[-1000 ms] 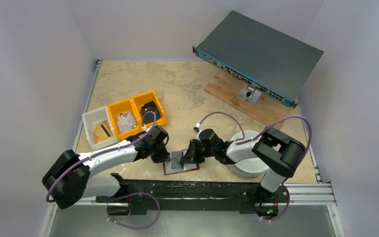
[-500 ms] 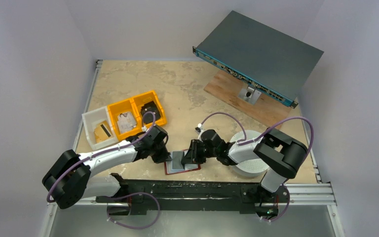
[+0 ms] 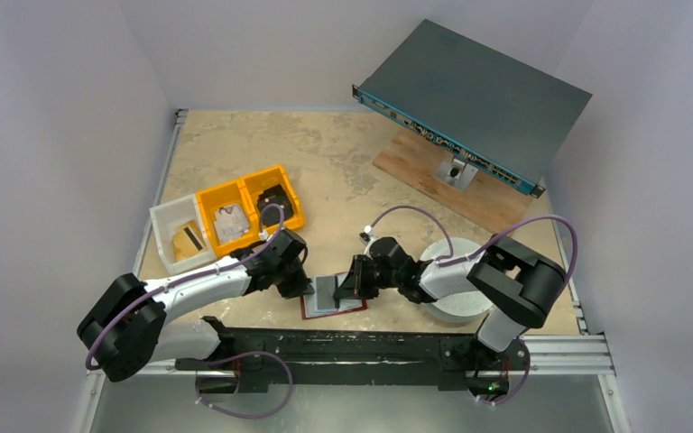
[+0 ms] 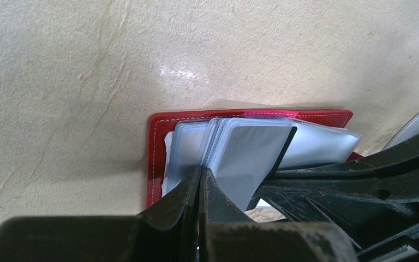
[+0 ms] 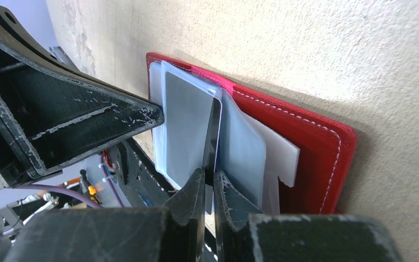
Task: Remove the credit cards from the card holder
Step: Remove the credit card from the card holder.
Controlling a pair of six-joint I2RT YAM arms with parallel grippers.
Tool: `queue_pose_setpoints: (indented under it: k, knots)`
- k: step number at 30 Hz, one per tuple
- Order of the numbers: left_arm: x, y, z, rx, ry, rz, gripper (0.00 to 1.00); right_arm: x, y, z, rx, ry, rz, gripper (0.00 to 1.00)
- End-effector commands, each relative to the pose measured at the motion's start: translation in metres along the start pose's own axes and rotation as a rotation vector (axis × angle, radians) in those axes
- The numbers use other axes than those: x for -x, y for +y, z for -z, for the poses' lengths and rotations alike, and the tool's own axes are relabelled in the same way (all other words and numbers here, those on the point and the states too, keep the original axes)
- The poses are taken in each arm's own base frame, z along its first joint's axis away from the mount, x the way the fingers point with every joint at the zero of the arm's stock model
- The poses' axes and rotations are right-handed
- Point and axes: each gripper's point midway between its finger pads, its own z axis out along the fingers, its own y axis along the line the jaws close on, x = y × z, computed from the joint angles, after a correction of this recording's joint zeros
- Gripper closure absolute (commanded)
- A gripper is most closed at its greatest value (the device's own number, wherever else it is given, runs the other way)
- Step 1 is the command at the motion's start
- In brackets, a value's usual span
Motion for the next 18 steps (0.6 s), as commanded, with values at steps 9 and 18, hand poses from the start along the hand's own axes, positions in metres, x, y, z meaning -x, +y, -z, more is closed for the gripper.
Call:
queue_pose_setpoints:
  k: [9, 18]
  knots:
    - [-0.019, 0.089, -0.009, 0.326, 0.036, -0.026, 1.00, 0.005, -0.027, 0.013, -0.127, -0.056, 0.050, 0.99]
    - [-0.019, 0.086, -0.008, 0.321, 0.037, -0.030, 1.00, -0.003, -0.017, 0.002, -0.028, -0.005, 0.023, 0.65]
